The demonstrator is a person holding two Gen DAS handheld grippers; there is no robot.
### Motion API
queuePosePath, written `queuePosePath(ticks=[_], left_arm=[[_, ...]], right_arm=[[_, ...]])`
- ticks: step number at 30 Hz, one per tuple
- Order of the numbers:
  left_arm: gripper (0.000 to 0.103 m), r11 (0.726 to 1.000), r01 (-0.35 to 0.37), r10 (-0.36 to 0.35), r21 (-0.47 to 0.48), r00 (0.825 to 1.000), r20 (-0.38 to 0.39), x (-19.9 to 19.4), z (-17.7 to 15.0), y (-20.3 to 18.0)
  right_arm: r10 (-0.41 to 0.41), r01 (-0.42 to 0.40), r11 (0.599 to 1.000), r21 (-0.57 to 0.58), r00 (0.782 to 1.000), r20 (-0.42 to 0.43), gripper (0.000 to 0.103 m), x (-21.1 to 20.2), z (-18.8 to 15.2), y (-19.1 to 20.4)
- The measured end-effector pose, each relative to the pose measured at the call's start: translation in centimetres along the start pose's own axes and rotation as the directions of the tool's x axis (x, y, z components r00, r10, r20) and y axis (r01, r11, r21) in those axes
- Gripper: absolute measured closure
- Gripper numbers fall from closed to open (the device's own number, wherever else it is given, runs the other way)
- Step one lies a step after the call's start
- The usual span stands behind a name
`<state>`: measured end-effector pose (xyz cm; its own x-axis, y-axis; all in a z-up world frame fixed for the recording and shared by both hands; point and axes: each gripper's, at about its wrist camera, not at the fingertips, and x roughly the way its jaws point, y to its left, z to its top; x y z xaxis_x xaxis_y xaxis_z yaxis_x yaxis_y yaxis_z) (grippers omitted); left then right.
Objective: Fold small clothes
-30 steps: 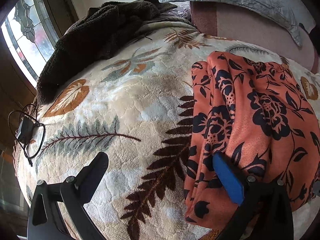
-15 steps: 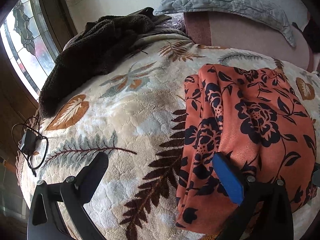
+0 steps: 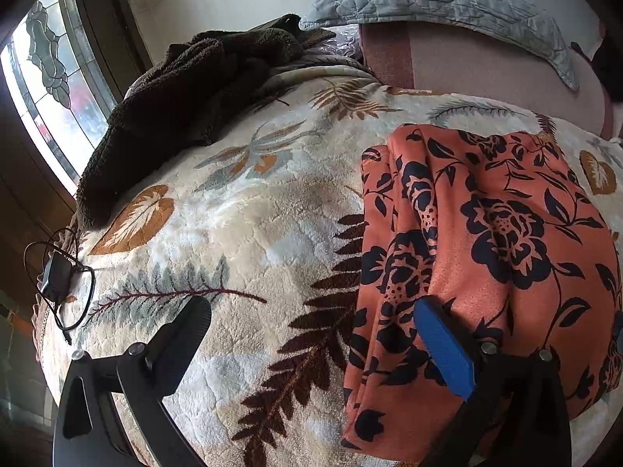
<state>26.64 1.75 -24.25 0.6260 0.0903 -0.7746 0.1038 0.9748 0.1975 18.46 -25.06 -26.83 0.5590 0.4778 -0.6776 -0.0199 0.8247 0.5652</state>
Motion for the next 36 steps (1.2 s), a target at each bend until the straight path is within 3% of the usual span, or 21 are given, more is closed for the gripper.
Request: queuePosePath(ticks=[8,11,15,18,20,24,29,33,36], left_arm=[[0.000,1.000,0.009,-0.008,-0.016,1.000,0.015,-0.4,0.3,0.0],[0.000,0.999,0.031,-0.030,-0.036,0.999,0.031,-0.9,0.5,0.3],[0.000,0.998,0.051,-0.048,-0.047,0.997,0.055,-1.6,0.8,0.4],[0.000,0.996,0.077,-0.074,-0.050,0.995,0.060,-1.8,0.9,0.2],[0.000,0.993,0.110,-0.107,-0.052,0.993,0.055,-1.9,1.0,0.1],[0.000,0.969,0.231,-0.231,-0.084,0.973,0.012,-1.2,1.0,0.2],[0.000,0.919,0.332,-0.350,-0.211,0.935,-0.053,0.6,0.9,1.9],[0.000,0.907,0.340,-0.367,-0.248,0.927,-0.073,1.5,0.7,2.3],[0.000,0.914,0.334,-0.362,-0.231,0.928,-0.089,1.8,0.5,1.9]], right_arm=[[0.009,-0.016,0.997,0.074,0.996,0.089,0.053,-2.7,1.0,-1.9],[0.004,-0.020,0.989,0.146,0.994,0.113,0.045,-3.4,1.3,-3.4],[-0.001,-0.024,0.978,0.209,0.993,0.119,0.044,-3.6,1.6,-5.0],[0.003,-0.031,0.971,0.238,0.993,0.115,0.036,-3.5,1.6,-5.7],[0.004,-0.032,0.967,0.251,0.994,0.111,0.036,-3.2,1.5,-6.1],[0.022,-0.049,0.962,0.268,0.994,0.105,0.036,-2.7,1.7,-6.6],[0.056,-0.076,0.946,0.314,0.996,0.072,0.035,-1.4,2.2,-7.6],[0.086,-0.104,0.929,0.356,0.994,0.065,0.034,-0.6,2.7,-8.5],[0.115,-0.132,0.914,0.384,0.991,0.067,0.032,0.3,3.4,-9.1]])
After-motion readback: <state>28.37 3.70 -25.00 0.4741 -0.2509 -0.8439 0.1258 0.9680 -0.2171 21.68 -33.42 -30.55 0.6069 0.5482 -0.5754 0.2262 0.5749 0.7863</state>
